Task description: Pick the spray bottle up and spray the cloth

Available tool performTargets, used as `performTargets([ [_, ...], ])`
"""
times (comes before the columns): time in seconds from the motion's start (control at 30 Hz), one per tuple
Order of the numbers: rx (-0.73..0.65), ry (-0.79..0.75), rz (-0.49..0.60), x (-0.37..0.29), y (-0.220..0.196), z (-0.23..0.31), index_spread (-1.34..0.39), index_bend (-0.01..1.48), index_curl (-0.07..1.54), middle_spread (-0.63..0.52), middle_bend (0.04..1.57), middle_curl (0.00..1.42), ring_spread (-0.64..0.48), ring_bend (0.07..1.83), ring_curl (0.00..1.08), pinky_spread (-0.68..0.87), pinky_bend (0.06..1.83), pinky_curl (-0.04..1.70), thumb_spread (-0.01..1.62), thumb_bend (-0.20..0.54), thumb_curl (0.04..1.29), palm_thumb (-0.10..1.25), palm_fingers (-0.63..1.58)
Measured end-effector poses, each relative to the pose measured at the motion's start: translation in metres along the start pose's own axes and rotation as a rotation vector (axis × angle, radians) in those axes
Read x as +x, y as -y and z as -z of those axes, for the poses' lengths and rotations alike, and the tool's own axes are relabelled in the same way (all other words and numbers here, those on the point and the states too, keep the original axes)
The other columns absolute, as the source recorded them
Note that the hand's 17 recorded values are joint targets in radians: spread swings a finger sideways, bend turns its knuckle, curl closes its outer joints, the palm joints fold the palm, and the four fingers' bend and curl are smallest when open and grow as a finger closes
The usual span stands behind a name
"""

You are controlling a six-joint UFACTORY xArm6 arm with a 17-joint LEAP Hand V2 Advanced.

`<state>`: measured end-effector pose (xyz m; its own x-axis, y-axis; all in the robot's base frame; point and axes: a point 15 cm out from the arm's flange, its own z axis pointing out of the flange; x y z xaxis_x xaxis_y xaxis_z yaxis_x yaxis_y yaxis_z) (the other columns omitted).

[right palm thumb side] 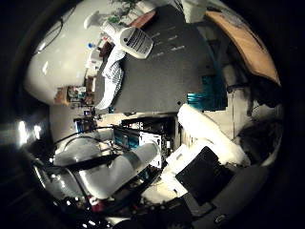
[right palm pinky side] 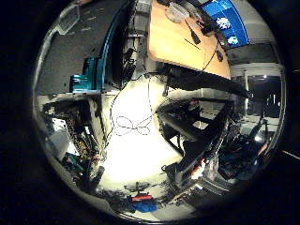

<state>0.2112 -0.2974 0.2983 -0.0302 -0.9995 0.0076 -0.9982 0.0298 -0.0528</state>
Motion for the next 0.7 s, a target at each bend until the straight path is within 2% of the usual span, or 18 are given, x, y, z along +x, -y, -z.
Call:
performTargets([
  [0.27, -0.007, 0.019, 0.009, -0.003, 0.003, -0.007, -0.36, 0.23, 0.43, 0.00, 0.18, 0.30, 0.10, 0.19, 0.18, 0.35, 0.22, 0.30, 1.15, -0.017, 0.36, 0.78, 0.29],
  [0.7, 0.103, 0.070, -0.029, -0.012, 0.029, -0.004, -0.32, 0.17, 0.40, 0.02, 0.19, 0.32, 0.10, 0.20, 0.19, 0.35, 0.24, 0.31, 1.16, -0.018, 0.36, 0.76, 0.28],
])
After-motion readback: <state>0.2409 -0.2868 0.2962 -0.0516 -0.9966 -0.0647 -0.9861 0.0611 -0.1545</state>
